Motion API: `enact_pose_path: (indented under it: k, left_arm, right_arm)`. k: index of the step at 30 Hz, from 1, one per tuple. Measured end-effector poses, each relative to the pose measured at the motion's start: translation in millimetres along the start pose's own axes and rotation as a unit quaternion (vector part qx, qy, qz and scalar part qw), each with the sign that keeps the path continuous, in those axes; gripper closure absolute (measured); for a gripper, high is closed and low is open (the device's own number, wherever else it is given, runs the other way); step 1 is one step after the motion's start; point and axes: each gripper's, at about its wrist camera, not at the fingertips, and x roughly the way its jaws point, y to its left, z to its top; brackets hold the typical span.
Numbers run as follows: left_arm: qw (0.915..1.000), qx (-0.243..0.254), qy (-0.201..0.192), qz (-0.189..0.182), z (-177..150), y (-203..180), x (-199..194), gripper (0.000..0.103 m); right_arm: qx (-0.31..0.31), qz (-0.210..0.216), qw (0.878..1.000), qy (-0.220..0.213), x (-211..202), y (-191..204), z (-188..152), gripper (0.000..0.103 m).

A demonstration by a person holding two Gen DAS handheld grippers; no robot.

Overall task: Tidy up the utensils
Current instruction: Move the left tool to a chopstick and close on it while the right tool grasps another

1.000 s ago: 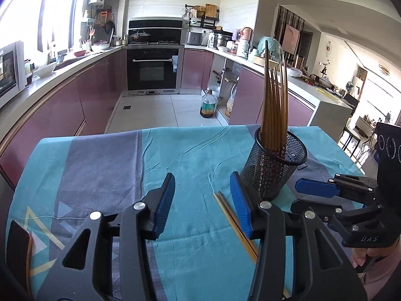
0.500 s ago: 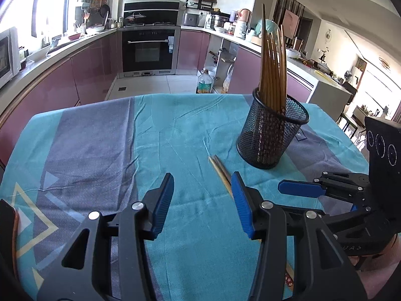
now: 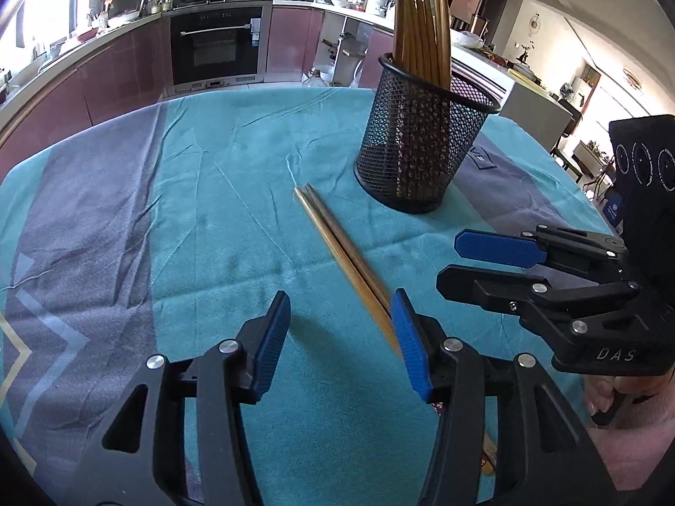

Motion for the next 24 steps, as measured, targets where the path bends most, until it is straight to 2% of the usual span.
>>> enact_pose_path:
  k: [9,14,16,24]
  left_arm:
    - [0.9995,0.025,0.004,0.019,-3,-9,7,0.056]
    - [0.9994,0.028,0.005,0.018,-3,-5,5,0.063]
    - [0.9994,0.028,0.006,0.017,-4,-4,4,0.070]
    - [0.9998,0.019,0.005,-0.001,-5,7,0,0.081]
  right_arm:
    - [-0.001,0.004,1.000,0.005,5,2,0,0.064]
    - [-0.007,0.008,1.000,0.009,9,5,1,0.064]
    - [-0.010,0.008,1.000,0.011,11,7,2,0.064]
    - [-0.025,0.002,0.999,0.021,26,15,8,0.064]
